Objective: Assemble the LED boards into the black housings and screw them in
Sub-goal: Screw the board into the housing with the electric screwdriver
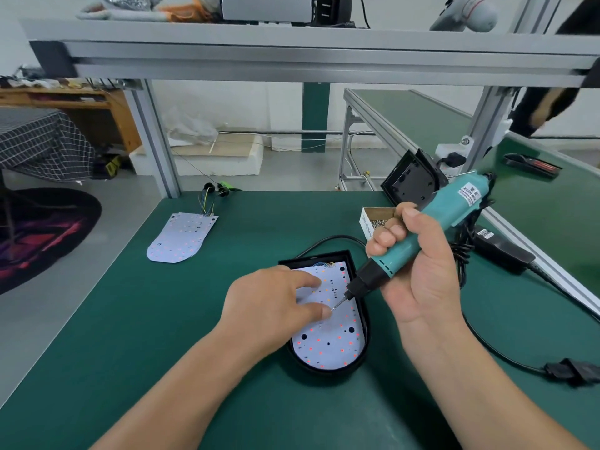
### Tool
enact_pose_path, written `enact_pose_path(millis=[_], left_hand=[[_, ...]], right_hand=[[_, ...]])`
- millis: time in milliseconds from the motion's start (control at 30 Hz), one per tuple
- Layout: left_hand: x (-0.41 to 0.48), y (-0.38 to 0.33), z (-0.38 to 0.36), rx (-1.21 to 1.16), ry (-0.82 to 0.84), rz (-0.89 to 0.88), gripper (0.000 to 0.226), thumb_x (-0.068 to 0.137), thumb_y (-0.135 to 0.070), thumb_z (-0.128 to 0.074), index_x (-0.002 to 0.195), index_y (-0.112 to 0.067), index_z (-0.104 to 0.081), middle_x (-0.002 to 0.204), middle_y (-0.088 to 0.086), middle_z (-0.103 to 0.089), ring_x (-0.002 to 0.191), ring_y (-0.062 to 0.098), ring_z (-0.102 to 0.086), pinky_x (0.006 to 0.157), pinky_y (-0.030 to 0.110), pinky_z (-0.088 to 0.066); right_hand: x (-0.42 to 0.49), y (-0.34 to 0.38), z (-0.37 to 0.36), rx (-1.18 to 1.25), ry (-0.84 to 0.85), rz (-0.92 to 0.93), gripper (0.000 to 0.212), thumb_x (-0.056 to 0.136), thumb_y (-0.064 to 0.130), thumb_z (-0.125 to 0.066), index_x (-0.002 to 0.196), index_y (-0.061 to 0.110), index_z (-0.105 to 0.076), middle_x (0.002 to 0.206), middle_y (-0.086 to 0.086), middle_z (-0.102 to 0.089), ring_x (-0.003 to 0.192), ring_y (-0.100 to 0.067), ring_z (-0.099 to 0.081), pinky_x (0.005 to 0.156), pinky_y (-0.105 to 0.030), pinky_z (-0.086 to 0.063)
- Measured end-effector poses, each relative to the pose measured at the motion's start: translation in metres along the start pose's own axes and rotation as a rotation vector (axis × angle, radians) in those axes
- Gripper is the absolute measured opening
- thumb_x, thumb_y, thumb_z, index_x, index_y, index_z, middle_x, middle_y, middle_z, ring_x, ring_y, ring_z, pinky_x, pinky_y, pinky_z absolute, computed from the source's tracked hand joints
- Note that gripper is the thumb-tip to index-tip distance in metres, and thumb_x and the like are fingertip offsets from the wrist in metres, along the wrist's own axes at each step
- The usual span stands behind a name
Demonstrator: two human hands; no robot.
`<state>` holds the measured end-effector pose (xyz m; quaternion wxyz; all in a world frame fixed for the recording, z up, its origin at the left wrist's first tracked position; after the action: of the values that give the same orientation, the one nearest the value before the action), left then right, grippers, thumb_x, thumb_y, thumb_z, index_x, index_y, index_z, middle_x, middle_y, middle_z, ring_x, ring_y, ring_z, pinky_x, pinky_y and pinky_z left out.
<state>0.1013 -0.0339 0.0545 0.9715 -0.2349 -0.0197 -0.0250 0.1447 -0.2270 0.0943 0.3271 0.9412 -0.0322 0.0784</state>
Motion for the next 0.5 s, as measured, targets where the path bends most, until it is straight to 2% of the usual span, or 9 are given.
enact_pose_path(millis=[67,167,300,500], left_hand=[[0.001,-0.003,-0.001,0.042,0.008,0.005,0.049,0.08,-0.077,-0.066,0.125,-0.057,-0.065,0.102,-0.018,-0.06,0.097,0.005,-0.061,0.073,0.027,-0.044],[0.003,-0.006,-0.005,0.066,0.023,-0.002,0.051,0.082,-0.075,-0.066,0.129,-0.054,-0.065,0.117,-0.018,-0.064,0.11,0.008,-0.064,0.081,0.029,-0.048],[0.004,-0.005,-0.009,0.028,0.035,-0.011,0.052,0.085,-0.069,-0.068,0.134,-0.053,-0.064,0.129,-0.02,-0.067,0.117,0.008,-0.063,0.079,0.028,-0.043],[0.006,-0.006,-0.011,0.046,0.017,-0.027,0.054,0.085,-0.07,-0.068,0.135,-0.051,-0.065,0.129,-0.018,-0.069,0.118,0.011,-0.064,0.077,0.028,-0.042]], right_hand=[[0.0,-0.001,-0.002,-0.028,0.016,-0.009,0.004,0.095,0.014,-0.06,0.093,0.017,-0.059,0.07,0.003,-0.046,0.059,-0.012,-0.051,0.056,-0.024,-0.046],[-0.002,-0.001,-0.003,-0.084,0.057,-0.009,0.003,0.093,0.014,-0.061,0.093,0.017,-0.061,0.069,0.002,-0.046,0.057,-0.014,-0.05,0.055,-0.025,-0.046],[-0.007,-0.008,-0.001,-0.149,0.112,-0.03,0.007,0.093,0.012,-0.059,0.098,0.016,-0.061,0.067,0.0,-0.044,0.055,-0.016,-0.048,0.054,-0.027,-0.045],[-0.013,-0.018,-0.009,-0.231,0.179,-0.031,0.008,0.093,0.009,-0.058,0.096,0.016,-0.06,0.065,-0.001,-0.044,0.054,-0.019,-0.047,0.053,-0.028,-0.043]])
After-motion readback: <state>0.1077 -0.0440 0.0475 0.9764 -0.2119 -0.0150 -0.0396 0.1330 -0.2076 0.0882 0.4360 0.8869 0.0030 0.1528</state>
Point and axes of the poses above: each hand's wrist, its own x-axis towards the middle knuckle, its own z-axis out of the back of the hand, y = z × x, the point moved 10 cm from there along x, towards the middle knuckle
